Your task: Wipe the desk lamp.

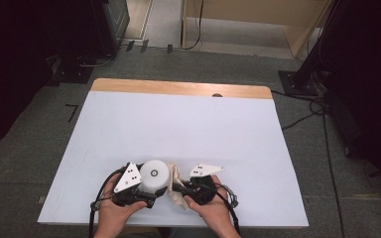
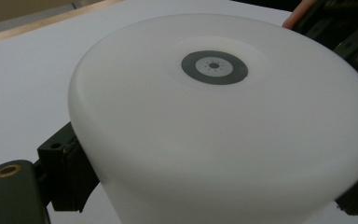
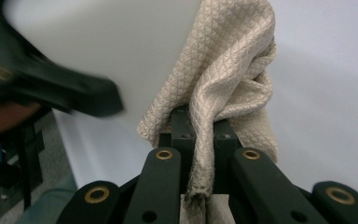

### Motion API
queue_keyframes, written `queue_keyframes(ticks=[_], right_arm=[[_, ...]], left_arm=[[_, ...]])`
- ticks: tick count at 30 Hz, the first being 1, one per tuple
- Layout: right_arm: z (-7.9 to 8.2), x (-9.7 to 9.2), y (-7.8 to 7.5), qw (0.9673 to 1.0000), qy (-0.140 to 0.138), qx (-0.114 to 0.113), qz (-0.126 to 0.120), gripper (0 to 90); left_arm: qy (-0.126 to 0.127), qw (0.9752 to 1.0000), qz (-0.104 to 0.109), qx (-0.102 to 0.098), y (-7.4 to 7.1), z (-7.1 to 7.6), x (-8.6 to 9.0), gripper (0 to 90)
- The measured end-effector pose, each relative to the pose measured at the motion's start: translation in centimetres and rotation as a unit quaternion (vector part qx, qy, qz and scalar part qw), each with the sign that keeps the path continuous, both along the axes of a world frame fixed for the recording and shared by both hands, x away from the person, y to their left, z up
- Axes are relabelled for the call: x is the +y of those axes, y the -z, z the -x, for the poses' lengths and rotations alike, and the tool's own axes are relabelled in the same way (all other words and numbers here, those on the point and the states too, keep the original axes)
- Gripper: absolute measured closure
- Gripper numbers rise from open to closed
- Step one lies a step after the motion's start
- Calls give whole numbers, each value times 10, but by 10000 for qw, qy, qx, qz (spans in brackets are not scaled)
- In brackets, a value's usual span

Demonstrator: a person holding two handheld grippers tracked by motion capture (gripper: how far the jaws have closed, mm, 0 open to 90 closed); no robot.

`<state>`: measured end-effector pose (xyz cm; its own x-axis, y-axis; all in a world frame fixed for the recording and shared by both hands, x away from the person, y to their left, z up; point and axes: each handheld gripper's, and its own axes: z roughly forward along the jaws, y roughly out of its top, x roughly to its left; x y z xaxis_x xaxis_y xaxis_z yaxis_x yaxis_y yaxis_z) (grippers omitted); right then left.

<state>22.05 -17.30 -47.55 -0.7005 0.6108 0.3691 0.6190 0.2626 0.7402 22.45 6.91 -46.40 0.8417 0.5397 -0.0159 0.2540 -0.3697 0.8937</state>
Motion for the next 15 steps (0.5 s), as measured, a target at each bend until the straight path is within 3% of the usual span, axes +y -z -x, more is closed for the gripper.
queue_keyframes(ticks=[4, 8, 15], right_arm=[[-4, 1, 12, 9998, 21, 191, 108, 847], [-2, 2, 5, 9999, 27, 45, 145, 847], [6, -3, -25, 9991, 45, -372, -216, 847]], left_arm=[[-6, 10000, 14, -9, 0, 0, 0, 81], [-19, 10000, 35, -9, 1, 0, 0, 81], [-30, 10000, 15, -19, 1, 1, -1, 81]])
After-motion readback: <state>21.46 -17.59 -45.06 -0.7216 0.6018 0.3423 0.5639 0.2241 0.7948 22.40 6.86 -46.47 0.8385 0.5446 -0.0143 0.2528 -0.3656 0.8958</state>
